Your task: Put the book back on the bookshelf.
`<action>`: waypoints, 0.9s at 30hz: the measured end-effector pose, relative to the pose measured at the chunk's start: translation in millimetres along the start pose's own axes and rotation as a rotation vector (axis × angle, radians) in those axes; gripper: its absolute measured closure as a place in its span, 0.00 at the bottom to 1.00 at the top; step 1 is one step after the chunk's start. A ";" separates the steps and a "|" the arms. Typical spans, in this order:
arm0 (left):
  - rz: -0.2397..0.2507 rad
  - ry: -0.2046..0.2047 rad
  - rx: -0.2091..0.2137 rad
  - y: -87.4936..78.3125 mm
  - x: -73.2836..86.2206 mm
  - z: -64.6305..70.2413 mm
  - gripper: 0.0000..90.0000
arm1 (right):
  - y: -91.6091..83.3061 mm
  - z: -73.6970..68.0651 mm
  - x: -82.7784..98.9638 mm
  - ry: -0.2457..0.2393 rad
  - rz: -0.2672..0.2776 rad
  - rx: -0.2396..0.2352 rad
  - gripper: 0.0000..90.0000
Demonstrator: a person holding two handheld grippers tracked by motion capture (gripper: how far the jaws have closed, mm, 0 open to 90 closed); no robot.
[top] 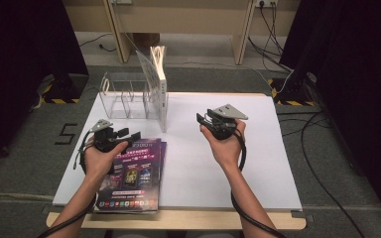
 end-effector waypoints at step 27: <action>0.048 0.187 -0.096 82.9 -56.8 32.4 0.42 | -20.2 38.2 59.0 0.081 -0.060 0.067 0.62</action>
Point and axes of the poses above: each handheld gripper's, and its own axes: y roughly forward along the jaws, x roughly out of its underside, z roughly to its right, the point moved 2 cm from there along y, roughly forward along the jaws, and after that the axes turned 10 degrees about x, right-handed, at the moved point
